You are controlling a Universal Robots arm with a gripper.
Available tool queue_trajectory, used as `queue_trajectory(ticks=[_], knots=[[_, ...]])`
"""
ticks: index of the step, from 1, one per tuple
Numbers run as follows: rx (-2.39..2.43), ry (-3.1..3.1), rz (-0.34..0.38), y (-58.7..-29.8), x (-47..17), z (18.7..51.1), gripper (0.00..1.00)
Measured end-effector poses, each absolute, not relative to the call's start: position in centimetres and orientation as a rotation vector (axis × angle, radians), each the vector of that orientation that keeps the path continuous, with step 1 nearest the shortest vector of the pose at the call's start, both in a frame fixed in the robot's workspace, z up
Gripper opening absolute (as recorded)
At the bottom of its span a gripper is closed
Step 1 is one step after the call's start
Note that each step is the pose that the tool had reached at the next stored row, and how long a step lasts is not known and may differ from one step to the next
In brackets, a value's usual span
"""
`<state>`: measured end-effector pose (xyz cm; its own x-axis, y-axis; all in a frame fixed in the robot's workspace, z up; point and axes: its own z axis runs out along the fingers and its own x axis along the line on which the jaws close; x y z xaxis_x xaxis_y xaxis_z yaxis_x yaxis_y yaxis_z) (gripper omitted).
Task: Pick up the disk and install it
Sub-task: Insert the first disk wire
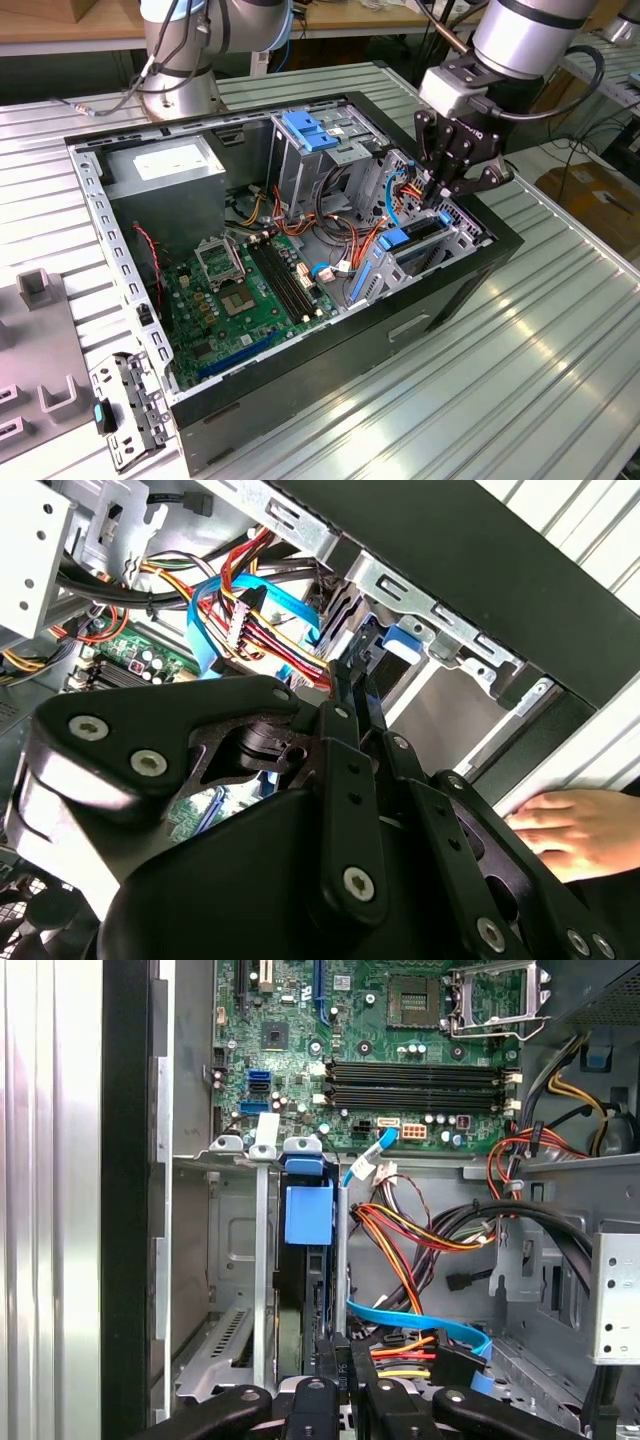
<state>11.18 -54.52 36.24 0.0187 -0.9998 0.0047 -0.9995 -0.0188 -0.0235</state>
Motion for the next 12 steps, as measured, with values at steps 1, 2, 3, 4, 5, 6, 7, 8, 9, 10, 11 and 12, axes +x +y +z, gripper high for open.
queue_trajectory(ticks=[1,2,3,4,5,6,7,8,9,10,11,12], knots=[[-2.231,2.190,-0.028,-54.60,11.14,36.22,0.17],[-2.230,2.189,-0.027,-54.63,11.12,36.22,0.17],[-2.230,2.188,-0.025,-54.65,11.09,36.21,0.17],[-2.229,2.188,-0.023,-54.66,11.04,36.20,0.17],[-2.229,2.187,-0.023,-54.67,11.04,36.21,0.17],[-2.229,2.187,-0.023,-54.67,11.04,36.20,0.17],[-2.229,2.187,-0.023,-54.67,11.04,36.20,0.17],[-2.229,2.187,-0.023,-54.67,11.04,36.20,0.17],[-2.228,2.187,-0.023,-54.69,11.03,36.21,0.17],[-2.228,2.187,-0.022,-54.70,11.01,36.20,0.17],[-2.227,2.186,-0.021,-54.73,11.00,36.18,0.17],[-2.227,2.186,-0.020,-54.76,10.99,36.16,0.17]])
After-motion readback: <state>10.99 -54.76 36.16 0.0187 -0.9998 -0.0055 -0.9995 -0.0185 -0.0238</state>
